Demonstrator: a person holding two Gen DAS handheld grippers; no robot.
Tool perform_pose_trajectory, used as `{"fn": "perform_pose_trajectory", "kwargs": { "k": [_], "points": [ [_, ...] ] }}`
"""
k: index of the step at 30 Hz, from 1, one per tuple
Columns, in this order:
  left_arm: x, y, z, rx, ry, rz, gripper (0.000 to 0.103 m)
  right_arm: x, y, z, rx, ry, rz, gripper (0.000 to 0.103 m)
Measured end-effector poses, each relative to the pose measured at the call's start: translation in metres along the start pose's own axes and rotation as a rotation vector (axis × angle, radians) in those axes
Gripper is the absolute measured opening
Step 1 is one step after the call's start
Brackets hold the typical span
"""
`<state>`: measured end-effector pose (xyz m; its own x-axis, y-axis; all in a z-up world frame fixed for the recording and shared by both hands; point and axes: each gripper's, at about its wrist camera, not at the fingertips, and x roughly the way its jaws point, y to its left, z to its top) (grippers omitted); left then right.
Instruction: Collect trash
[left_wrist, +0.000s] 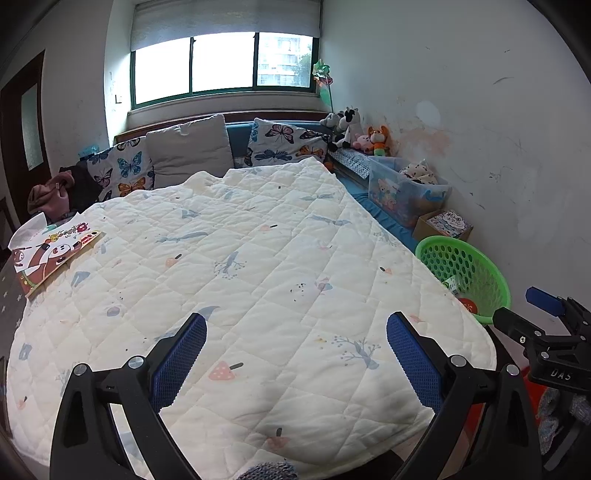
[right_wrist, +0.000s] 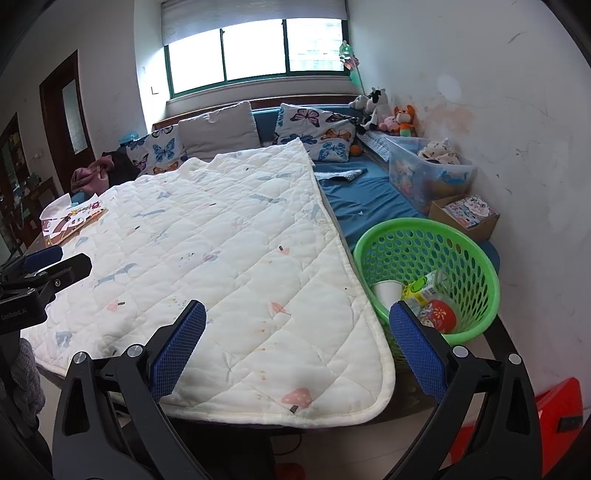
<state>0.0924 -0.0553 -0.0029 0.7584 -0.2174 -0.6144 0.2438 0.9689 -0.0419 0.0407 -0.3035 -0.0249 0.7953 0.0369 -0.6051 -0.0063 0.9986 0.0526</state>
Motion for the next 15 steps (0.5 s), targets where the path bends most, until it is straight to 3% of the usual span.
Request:
{"fn": "perform_pose_trajectory", "kwargs": {
  "k": [15],
  "points": [
    [-0.0010,0.0025,-0.0020,-0.012,0.001,0.000,0.095,0.0007,0.0003,-0.0009,0.004,0.001,0.000,0.099]
  ]
}}
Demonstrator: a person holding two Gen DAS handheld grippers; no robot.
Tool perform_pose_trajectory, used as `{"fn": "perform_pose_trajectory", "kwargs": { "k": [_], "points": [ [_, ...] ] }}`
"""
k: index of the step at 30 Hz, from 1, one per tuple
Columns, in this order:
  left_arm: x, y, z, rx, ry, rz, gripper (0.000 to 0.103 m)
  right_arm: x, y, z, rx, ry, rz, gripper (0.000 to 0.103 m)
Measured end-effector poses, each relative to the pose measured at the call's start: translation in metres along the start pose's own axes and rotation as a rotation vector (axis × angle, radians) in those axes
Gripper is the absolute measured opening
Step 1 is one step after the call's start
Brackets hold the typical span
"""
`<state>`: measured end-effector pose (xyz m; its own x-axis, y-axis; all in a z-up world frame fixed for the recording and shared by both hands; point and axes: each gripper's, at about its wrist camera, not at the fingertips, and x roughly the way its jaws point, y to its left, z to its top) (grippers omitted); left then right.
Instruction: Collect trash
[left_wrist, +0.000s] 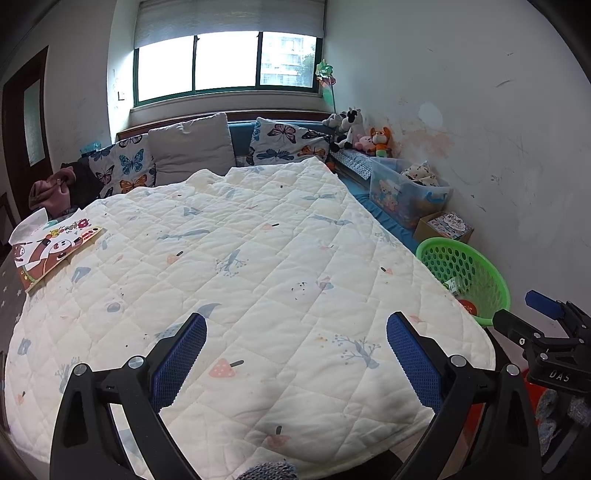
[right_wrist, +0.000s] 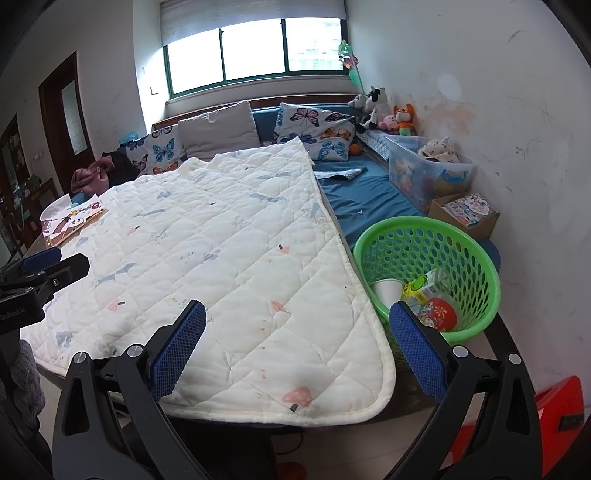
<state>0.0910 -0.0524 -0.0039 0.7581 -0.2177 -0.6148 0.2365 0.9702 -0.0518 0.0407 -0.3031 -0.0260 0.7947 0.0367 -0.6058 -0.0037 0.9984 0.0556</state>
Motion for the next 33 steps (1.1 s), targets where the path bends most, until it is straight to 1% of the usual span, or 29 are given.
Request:
{"fn": "perform_pose_trajectory", "kwargs": {
  "k": [33],
  "points": [
    [-0.0006,0.0042,-0.0032,-0.015,0.003,0.003,0.095,0.0031,0.0038,0.0001,-0.003,0.006,0.005,0.099]
  ]
}}
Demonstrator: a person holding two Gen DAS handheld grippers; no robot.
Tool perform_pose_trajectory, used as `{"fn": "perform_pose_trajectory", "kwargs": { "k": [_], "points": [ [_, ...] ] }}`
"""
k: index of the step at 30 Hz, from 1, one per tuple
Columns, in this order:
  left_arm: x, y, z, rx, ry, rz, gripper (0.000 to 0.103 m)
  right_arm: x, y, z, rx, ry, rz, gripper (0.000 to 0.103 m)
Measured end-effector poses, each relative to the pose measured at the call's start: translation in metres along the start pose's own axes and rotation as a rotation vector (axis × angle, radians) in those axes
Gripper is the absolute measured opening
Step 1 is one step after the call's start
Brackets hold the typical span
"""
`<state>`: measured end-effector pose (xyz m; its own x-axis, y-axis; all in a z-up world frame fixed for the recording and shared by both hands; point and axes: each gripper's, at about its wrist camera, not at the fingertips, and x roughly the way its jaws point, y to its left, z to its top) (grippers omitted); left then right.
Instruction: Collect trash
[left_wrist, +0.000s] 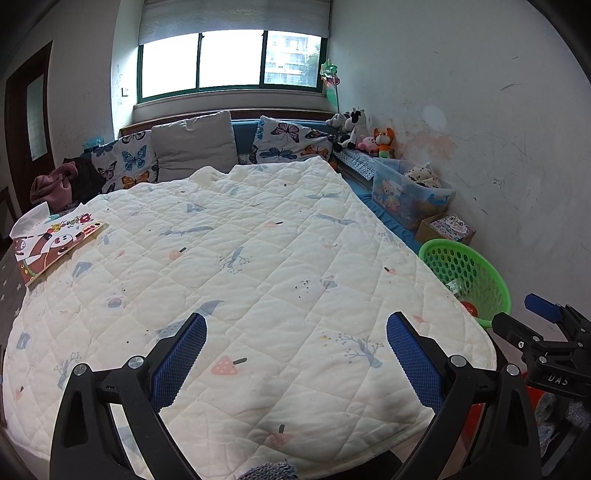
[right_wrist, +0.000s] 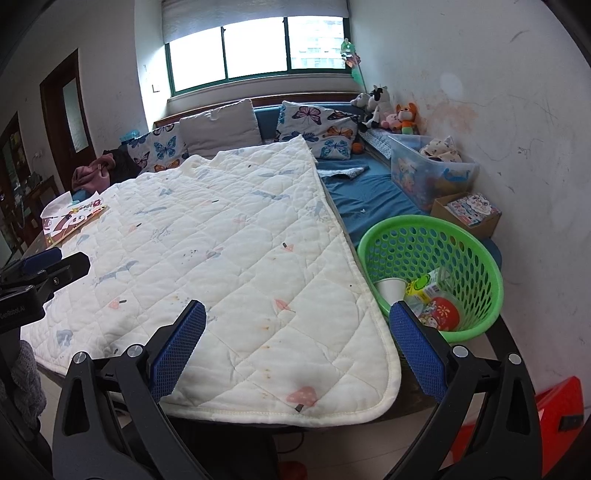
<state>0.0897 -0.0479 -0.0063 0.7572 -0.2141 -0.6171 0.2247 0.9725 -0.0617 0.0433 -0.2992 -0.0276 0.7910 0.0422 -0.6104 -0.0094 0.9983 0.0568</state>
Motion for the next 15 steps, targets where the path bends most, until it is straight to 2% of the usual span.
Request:
{"fn": "perform_pose_trajectory", "kwargs": {
  "k": [15],
  "points": [
    [0.0002,-0.0018,-0.0008,-0.001,0.001,-0.001,0.095,0.0014,-0.0002,-0.0011,-0.001,0.001,0.000,0.099]
  ]
}}
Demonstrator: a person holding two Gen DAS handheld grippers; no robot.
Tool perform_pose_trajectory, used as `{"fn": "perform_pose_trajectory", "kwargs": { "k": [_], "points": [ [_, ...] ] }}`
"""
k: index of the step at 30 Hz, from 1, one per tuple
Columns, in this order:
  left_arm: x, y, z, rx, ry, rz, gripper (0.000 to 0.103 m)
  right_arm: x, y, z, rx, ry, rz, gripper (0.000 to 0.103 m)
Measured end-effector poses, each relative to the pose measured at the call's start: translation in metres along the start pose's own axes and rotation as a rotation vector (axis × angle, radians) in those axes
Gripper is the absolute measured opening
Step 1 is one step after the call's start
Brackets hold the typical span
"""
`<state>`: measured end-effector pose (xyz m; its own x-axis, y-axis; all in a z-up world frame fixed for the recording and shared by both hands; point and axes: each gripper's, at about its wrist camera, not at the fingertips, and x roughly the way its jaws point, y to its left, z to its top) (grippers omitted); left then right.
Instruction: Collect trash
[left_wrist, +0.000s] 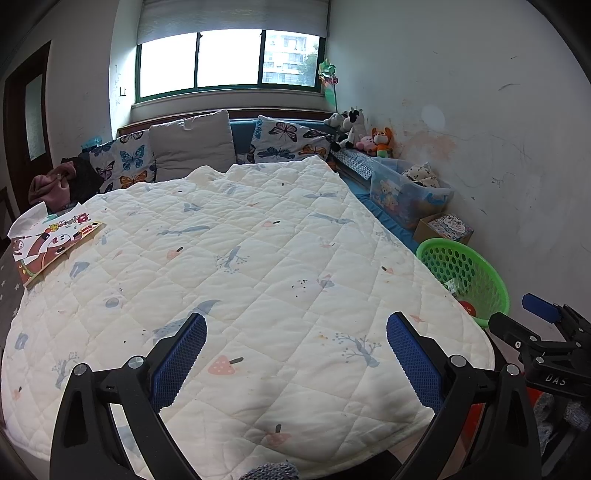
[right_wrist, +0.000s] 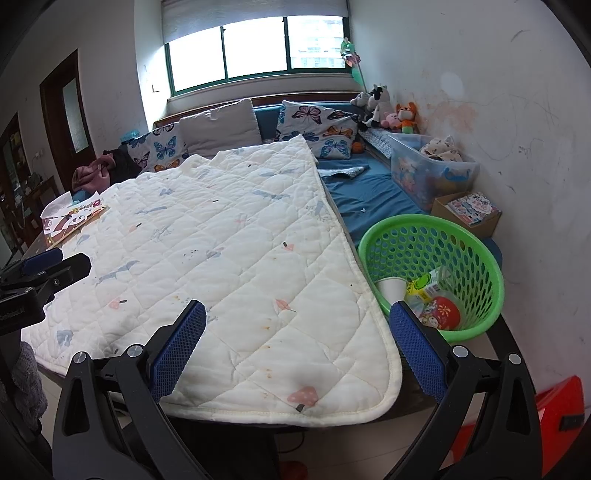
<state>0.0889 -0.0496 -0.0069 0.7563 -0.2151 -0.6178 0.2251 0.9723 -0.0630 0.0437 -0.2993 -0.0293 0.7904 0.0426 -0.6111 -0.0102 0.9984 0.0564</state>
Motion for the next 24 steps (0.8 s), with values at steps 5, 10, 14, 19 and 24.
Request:
{"fn": "perform_pose_trajectory", "kwargs": {
  "k": [5,10,14,19,24],
  "points": [
    [0.001,-0.001,0.000,-0.001,0.002,-0.001,0.095,0.000,0.000,0.000,-0.001,0.000,-0.001,0.099],
    [0.002,-0.005,-0.001,0.000,0.004,-0.003,0.095,0.001,0.000,-0.001,-0.001,0.002,0.000,0.099],
    [0.002,-0.003,0.000,-0.001,0.003,-0.005,0.095,0.001,0.000,-0.001,-0.001,0.001,0.000,0.099],
    [0.003,-0.008,-0.001,-0.003,-0.004,-0.013,0.095,0.001,0.001,-0.001,-0.001,0.002,0.002,0.099],
    [0.004,-0.011,-0.002,-0.007,-0.003,-0.014,0.095,0.002,0.002,0.000,-0.002,0.004,0.003,0.099]
  ]
}}
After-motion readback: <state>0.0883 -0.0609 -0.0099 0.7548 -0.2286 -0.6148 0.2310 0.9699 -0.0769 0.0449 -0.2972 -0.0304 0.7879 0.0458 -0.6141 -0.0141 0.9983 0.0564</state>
